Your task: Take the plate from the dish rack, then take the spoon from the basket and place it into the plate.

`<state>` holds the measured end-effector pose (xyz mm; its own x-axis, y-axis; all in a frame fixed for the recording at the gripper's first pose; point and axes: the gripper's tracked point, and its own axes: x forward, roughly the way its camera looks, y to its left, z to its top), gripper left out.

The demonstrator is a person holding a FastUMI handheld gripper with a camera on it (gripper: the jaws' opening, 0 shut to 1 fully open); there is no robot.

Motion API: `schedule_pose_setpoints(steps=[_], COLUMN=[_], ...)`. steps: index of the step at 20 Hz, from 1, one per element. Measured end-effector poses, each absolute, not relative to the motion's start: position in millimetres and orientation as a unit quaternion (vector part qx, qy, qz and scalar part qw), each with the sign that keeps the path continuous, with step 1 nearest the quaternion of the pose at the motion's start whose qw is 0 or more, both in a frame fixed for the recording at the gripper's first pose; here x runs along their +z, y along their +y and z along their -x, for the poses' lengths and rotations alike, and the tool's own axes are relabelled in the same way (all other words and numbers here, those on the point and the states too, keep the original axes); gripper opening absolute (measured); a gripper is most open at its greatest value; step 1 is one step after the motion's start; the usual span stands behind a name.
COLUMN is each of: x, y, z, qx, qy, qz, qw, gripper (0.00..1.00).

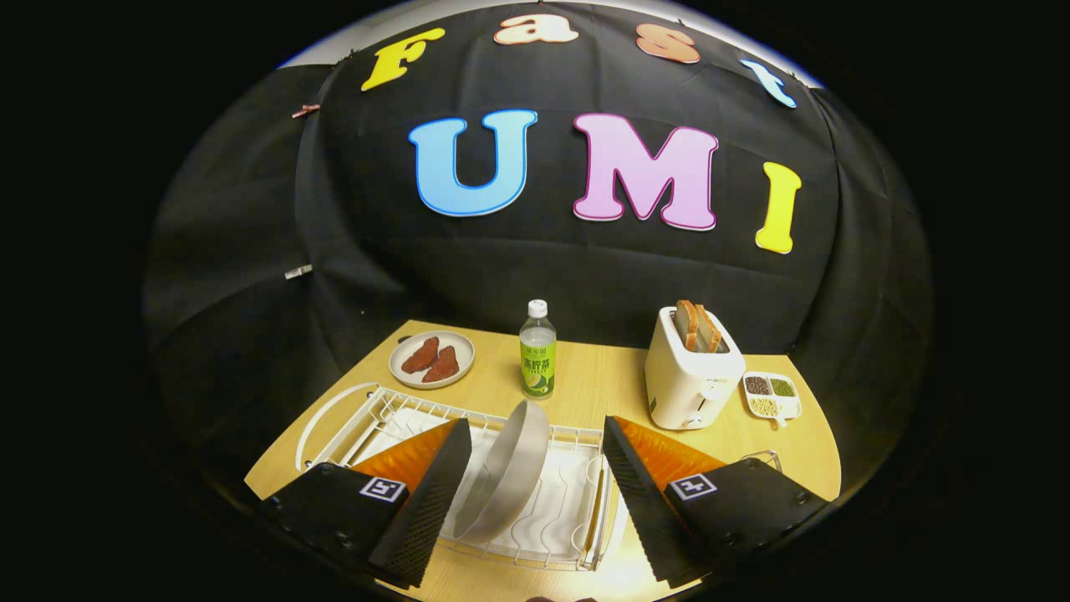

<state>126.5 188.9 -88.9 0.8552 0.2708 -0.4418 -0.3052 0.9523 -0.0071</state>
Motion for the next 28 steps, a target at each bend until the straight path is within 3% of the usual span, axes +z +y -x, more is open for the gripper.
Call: schedule_pose_setpoints(steps=[7,9,13,14,21,28], x=[-158.8,-167.7,-175.7,-179.6,-179.1,-156.2], y=[194.5,199.1,203.4,205.0,200.8,209.9], z=[-143.5,-146.2,-146.2,-149.4,-150.7,-160.7], qx=[0.122,0.119,0.111,0.11,0.059,0.055], qy=[0.35,0.373,0.398,0.4,0.41,0.382], qz=[-0.003,-0.018,-0.035,-0.042,-0.025,0.017], qw=[0.929,0.92,0.91,0.909,0.91,0.922], gripper=[0.98,0.89,0.61,0.42,0.32,0.31])
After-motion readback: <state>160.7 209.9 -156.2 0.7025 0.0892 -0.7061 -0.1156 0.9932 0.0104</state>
